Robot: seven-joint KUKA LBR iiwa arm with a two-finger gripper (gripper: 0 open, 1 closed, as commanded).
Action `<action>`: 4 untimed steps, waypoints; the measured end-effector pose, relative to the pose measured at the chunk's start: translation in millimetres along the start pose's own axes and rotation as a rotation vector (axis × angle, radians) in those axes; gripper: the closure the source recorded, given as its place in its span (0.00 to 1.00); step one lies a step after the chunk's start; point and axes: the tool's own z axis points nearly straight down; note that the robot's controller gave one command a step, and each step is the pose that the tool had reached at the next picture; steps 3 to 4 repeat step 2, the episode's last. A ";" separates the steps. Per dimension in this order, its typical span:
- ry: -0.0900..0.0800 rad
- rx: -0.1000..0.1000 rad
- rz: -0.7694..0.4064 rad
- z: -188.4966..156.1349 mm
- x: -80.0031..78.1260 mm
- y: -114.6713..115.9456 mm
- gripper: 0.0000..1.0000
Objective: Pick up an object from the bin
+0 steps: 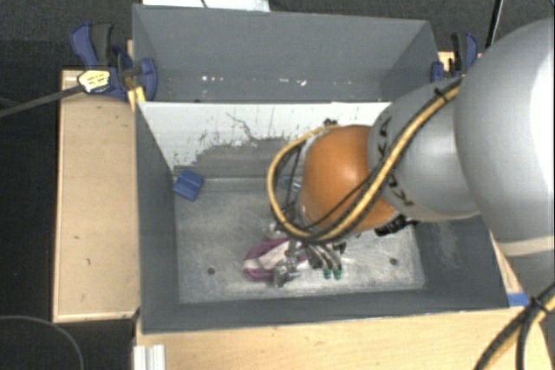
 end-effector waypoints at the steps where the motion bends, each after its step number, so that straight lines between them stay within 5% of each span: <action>1: 0.006 0.003 -0.021 -119.4 -8.4 0.5 1.00; 2: 0.008 0.002 -0.237 -191.1 -9.5 5.0 1.00; 4: 0.008 0.002 -0.237 -191.1 -9.5 5.0 1.00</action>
Offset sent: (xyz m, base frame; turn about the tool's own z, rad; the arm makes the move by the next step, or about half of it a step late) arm 0.0046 0.0001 0.1151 -0.0258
